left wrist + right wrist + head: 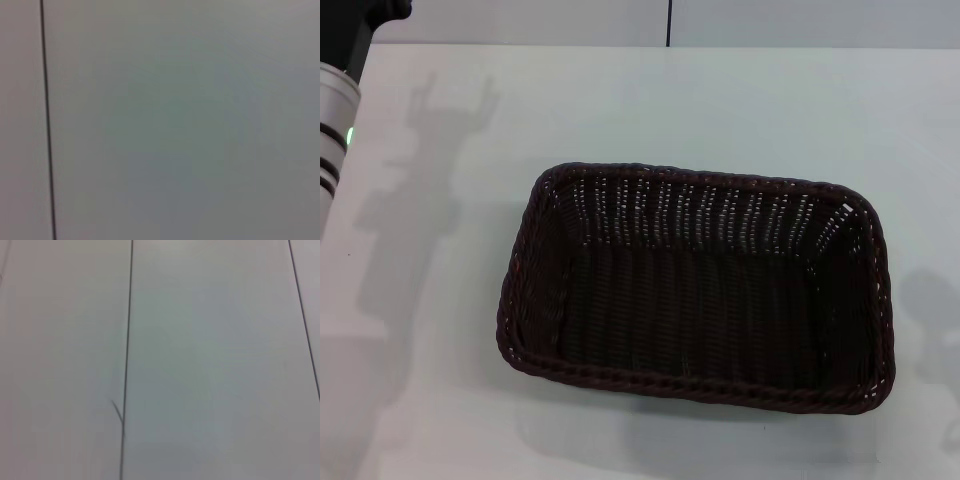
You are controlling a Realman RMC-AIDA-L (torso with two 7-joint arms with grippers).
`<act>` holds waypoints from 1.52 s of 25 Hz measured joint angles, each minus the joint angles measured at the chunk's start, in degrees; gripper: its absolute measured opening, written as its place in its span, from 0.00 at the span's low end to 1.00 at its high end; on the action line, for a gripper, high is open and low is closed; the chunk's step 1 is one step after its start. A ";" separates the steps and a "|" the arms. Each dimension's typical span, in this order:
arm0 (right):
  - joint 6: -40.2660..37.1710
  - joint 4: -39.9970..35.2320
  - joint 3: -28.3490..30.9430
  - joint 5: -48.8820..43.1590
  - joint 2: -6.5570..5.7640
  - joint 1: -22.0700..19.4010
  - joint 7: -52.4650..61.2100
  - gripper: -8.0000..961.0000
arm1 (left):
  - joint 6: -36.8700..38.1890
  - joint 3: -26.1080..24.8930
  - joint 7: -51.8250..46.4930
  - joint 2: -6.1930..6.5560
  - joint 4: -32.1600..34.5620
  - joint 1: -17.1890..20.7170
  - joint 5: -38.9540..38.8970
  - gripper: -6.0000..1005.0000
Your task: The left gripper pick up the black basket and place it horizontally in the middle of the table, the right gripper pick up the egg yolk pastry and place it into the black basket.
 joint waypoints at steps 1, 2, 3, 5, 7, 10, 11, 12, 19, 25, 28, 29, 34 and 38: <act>-1.18 -0.04 -0.04 -0.76 -0.03 0.11 -0.07 0.04 | 0.00 -0.08 0.00 -0.02 0.10 0.18 -0.02 0.81; -2.37 -0.11 -0.06 -1.80 -0.06 0.38 -0.09 0.03 | 0.01 -0.15 0.00 -0.04 0.18 0.36 -0.11 0.81; -3.44 -0.15 -0.07 -2.71 -0.08 0.77 -0.09 0.03 | 0.02 -0.16 0.00 -0.04 0.18 0.59 -0.16 0.81; -4.49 -0.15 0.00 -3.86 -0.12 2.23 -0.09 0.03 | 0.03 -0.18 0.00 -0.05 0.18 0.95 -0.34 0.81; -4.13 -0.10 -0.15 -4.29 -0.13 4.56 0.19 0.03 | 0.04 -0.22 0.00 -0.07 0.21 1.37 -0.37 0.81; -0.33 0.21 -0.45 -4.39 -0.07 8.59 0.42 0.03 | 0.04 -0.37 0.00 -0.07 0.35 2.00 -0.39 0.81; 1.20 0.32 -0.43 -4.41 -0.04 9.65 0.47 0.04 | 0.04 -0.43 0.00 -0.07 0.47 2.23 -0.35 0.81; 3.00 0.56 -0.29 -4.44 -0.03 10.74 0.51 0.04 | 0.04 -0.58 0.00 -0.05 0.77 2.56 -0.36 0.81; 9.77 1.03 -0.02 -4.44 -0.15 15.28 4.65 0.04 | 2.72 -1.61 0.00 0.00 4.66 4.30 -0.35 0.81; 10.76 0.85 -0.63 -8.68 -0.30 15.64 7.90 0.03 | 3.88 -2.12 -2.20 0.18 5.03 5.66 -0.28 0.81; 11.90 0.32 -0.63 -10.35 -0.32 15.75 11.06 0.09 | 3.90 -2.57 -2.26 0.14 5.29 5.55 -0.03 0.81; 11.98 0.20 -0.54 -10.37 -0.31 15.60 11.30 0.10 | 3.90 -2.57 -2.27 0.10 5.50 5.40 -0.02 0.81; 11.69 -0.37 0.25 -10.13 -0.26 14.80 11.17 0.19 | 3.86 -2.57 -2.20 0.09 6.00 5.29 -0.03 0.81; 9.80 -2.68 6.86 -9.24 -0.32 9.92 11.11 0.31 | 3.99 -2.76 -1.95 0.11 7.45 5.52 -0.04 0.81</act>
